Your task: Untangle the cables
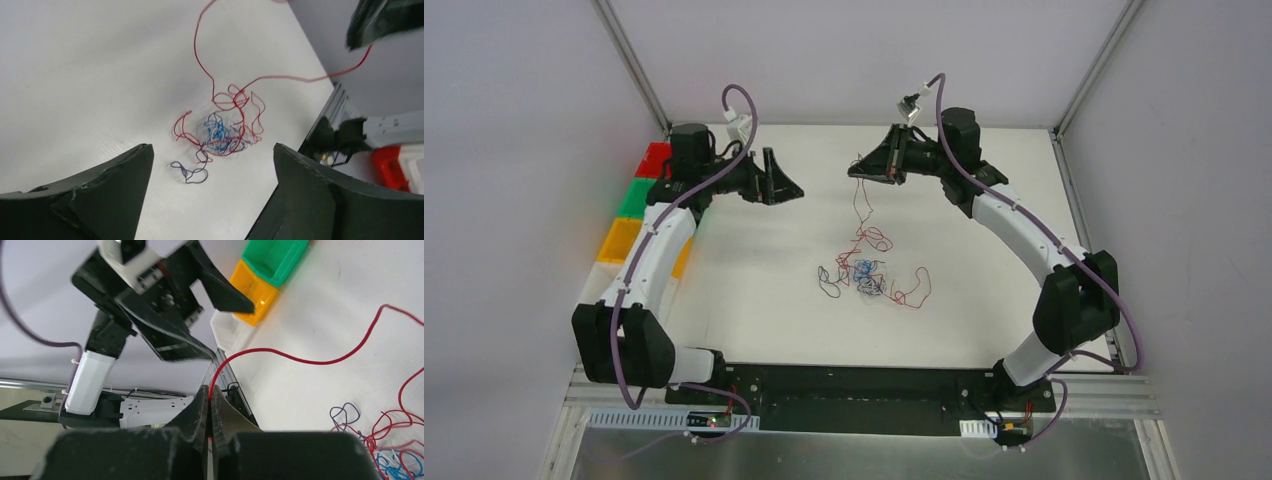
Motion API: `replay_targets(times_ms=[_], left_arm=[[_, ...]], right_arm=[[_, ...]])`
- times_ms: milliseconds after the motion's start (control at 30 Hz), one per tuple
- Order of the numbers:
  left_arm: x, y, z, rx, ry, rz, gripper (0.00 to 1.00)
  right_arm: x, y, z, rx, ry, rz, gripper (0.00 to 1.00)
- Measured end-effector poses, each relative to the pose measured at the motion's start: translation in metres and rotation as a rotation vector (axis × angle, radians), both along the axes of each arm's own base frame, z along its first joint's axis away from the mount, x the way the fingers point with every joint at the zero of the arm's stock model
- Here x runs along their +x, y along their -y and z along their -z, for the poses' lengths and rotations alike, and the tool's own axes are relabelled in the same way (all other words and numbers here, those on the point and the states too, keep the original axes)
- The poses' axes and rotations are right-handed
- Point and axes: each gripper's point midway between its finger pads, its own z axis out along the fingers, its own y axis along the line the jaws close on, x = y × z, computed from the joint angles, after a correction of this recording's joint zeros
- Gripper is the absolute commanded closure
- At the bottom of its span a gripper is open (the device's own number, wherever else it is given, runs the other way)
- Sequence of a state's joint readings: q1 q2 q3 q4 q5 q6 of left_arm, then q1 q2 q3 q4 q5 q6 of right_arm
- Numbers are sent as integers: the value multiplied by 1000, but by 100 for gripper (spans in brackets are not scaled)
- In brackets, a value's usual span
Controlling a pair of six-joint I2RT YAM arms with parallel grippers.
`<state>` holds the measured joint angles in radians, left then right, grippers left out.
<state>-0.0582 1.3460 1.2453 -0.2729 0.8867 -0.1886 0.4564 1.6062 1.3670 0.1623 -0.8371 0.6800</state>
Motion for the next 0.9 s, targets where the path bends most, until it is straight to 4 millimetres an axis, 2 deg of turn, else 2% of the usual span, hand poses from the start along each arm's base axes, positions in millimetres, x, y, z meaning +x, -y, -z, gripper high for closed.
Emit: replay_targets(times_ms=[33, 133, 233, 400, 500, 633, 800, 900], left_arm=[[-5, 5, 10, -3, -15, 25, 1], [-28, 22, 60, -9, -110, 86, 1], [-49, 40, 97, 1, -196, 144, 1], [-57, 85, 115, 0, -181, 257, 1], [-55, 108, 126, -9, -167, 285, 1], [-44, 131, 152, -19, -167, 258, 1], [-23, 135, 177, -9, -190, 162, 1], [-10, 137, 180, -30, -196, 105, 2]], right_arm=[[0, -1, 0, 1, 0, -6, 100], [1, -5, 0, 5, 3, -19, 100], [3, -6, 2, 5, 0, -21, 100], [4, -6, 5, 2, -6, -21, 100], [5, -7, 6, 0, -10, -20, 100], [6, -8, 8, 1, -19, -19, 100], [11, -10, 11, 4, -33, -17, 100], [12, -11, 12, 4, -40, -14, 100]])
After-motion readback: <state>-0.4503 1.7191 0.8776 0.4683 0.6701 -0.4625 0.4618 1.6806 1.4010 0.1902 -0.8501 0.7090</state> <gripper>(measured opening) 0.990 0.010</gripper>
